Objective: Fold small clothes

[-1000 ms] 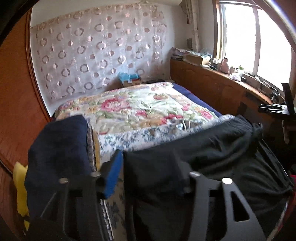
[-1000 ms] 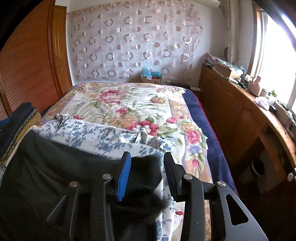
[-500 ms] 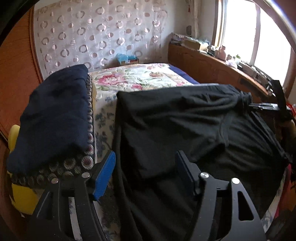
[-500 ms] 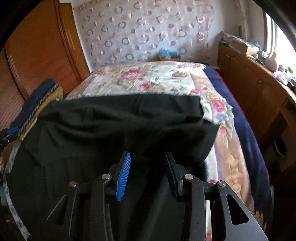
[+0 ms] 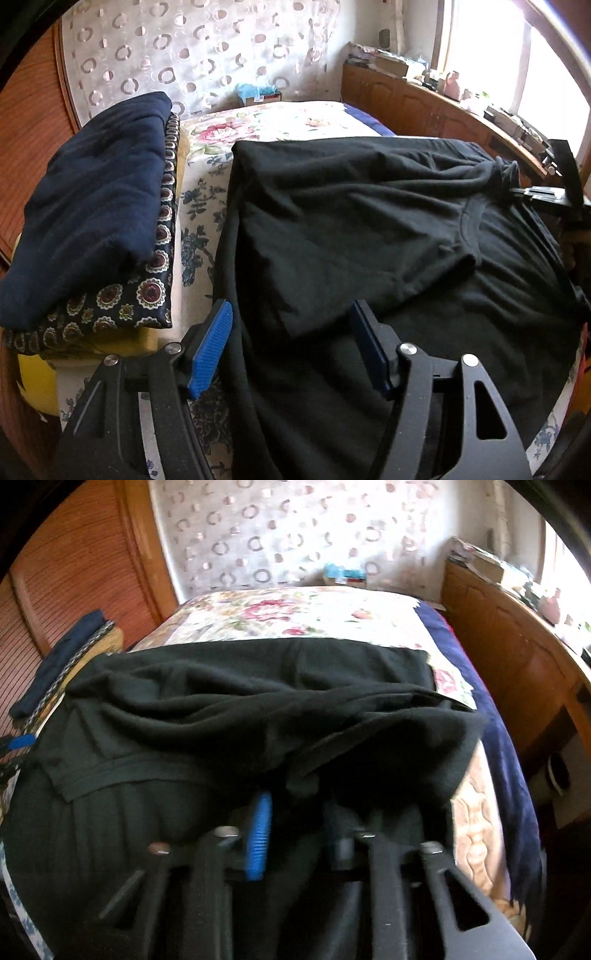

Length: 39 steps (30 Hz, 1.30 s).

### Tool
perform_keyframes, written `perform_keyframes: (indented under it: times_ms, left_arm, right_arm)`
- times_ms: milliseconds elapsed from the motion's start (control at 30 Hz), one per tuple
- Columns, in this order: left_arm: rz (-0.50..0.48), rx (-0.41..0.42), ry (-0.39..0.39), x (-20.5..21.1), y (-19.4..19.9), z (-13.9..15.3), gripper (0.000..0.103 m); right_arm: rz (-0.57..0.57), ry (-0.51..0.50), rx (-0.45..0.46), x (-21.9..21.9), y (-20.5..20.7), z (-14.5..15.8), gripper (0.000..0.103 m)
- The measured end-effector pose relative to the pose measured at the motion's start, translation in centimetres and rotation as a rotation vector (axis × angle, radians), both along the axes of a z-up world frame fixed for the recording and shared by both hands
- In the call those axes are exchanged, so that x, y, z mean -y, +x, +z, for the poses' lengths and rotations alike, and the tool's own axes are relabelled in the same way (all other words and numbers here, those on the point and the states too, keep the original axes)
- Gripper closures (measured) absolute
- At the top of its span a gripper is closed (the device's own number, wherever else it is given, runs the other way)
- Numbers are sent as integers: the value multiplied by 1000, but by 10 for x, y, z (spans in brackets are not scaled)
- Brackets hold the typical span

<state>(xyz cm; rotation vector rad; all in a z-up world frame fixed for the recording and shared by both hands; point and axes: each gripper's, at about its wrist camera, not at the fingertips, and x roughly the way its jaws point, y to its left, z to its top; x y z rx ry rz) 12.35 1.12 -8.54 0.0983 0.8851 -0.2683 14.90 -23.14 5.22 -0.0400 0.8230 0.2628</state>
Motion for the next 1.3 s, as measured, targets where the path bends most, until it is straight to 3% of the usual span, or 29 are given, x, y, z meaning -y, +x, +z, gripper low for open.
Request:
perform_keyframes:
  times_ms: [33,433,633,700,800,867,933,1100,1300]
  left_arm:
    - [-1,-2,5,0,0,-2,35]
    - [-3,12,2,-1,-5,-1,38]
    - [-20,30,-37,-4,-9,4,60]
    - [-21,26,-36,-2,-7,4,60]
    - [-16,11,-20,-1,-4,1,60]
    - [-10,-1,-9,0,-1,-1,60]
    - [-10,-17,-2,0,0,-4,60]
    - [-17,-13,-13,0,-1,-4,65]
    - [-27,6,0,6,-3,-1,84]
  right_arm:
    - [8,-11,10,-1,-3,2,100]
    - [66,125,173,38,-102,70,101]
    - [84,79,102,45,-135,50,101]
    - [80,53,87,41,-140,42,101]
    - [69,68,61,48,-140,39,91]
    - [70,71,79,55,-143,42,73]
    - [67,80,111,56,-145,45,67]
    - [-30,94,180,85,-147,51,65]
    - [-111,105,100,100,-104,29,65]
